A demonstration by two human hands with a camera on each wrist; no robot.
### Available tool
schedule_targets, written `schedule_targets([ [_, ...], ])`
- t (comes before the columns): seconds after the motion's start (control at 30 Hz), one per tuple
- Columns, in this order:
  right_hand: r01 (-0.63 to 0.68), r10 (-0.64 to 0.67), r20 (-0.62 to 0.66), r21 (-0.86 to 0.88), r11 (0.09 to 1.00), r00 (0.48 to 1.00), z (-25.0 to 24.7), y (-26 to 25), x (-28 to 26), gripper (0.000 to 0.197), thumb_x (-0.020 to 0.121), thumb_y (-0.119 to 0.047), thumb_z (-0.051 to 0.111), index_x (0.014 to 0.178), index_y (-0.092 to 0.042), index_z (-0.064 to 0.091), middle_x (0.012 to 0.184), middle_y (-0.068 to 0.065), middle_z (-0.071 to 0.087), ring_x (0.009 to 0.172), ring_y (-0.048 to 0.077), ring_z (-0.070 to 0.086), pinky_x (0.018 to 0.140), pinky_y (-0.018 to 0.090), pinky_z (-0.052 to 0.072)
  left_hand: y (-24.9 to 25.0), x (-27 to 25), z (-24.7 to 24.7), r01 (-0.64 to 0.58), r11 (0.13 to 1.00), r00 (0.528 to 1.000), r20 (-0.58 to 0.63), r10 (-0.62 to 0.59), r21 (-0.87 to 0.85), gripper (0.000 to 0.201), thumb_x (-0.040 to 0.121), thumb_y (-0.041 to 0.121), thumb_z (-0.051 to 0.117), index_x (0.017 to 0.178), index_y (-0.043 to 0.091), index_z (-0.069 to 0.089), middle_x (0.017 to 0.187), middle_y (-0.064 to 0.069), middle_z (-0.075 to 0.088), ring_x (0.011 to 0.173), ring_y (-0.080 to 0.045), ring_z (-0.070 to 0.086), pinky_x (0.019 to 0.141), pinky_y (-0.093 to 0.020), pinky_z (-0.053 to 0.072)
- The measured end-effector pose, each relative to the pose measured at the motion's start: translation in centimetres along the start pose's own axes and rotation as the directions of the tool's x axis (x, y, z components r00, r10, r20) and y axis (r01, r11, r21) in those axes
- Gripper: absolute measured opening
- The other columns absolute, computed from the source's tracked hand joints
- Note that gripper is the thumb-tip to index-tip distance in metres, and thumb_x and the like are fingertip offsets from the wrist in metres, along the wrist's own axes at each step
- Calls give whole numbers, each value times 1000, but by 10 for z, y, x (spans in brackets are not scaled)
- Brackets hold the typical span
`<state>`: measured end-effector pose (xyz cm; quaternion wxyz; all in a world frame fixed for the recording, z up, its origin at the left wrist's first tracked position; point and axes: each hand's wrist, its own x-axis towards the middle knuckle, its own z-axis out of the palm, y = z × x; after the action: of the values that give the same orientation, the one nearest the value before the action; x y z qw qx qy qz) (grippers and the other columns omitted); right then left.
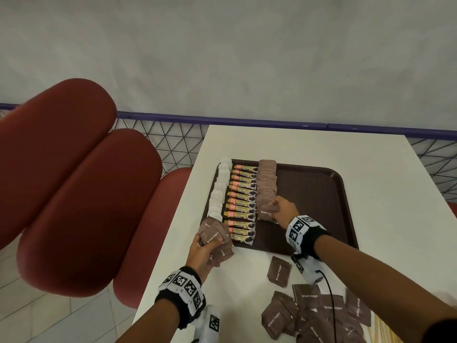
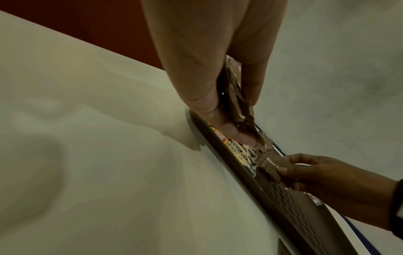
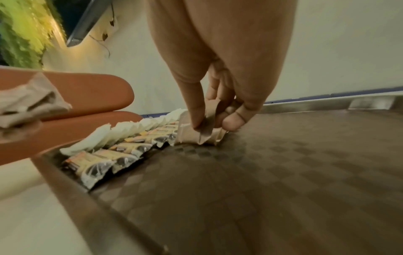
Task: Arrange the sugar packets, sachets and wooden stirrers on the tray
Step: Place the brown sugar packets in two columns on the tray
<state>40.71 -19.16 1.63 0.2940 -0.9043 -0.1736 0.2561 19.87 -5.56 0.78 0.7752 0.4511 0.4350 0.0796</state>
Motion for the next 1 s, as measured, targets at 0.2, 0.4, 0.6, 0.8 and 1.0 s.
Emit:
schedule_targets([
  [0.2,-5,3,-15,-171,985,1000,10,0,13,27,86,-1,50,111,-9,52,116,18,53,102,32,56,86,34,48,4,-4,-2,16,999,1000,23,-15,-39,42,84,-2,59,123,13,56,115,-22,64,98,-39,64,93,-65,43],
  [0.4,65,-83,-54,-271,960,995,17,1,17,31,86,-2,53,117,-3,48,121,17,48,113,31,48,94,39,46,3,-5,-4,23,998,1000,22,-22,-64,44,78,1,61,121,12,59,112,-24,64,98,-40,62,95,-65,38],
  [0.6,67,-100,-108,-277,959,989,20,2,14,40,86,-5,57,123,-4,42,124,16,40,114,31,46,93,38,46,3,-4,-3,29,998,999,29,-27,-56,46,77,1,58,122,12,58,116,-22,64,100,-41,62,94,-65,40],
  [0.8,128,-209,-179,-382,915,961,14,-1,3,38,86,-19,59,119,-6,45,125,13,39,117,27,37,92,34,43,5,-5,-1,0,1000,996,84,0,-7,41,85,-2,59,122,14,56,116,-18,65,106,-41,62,91,-63,46],
  [1.0,301,-307,-94,-80,950,947,14,-13,-16,26,88,-17,57,112,-8,52,117,9,46,112,23,41,90,30,37,3,-4,5,-22,999,994,107,19,25,43,82,-2,63,120,17,57,118,-17,65,109,-41,61,92,-61,43],
])
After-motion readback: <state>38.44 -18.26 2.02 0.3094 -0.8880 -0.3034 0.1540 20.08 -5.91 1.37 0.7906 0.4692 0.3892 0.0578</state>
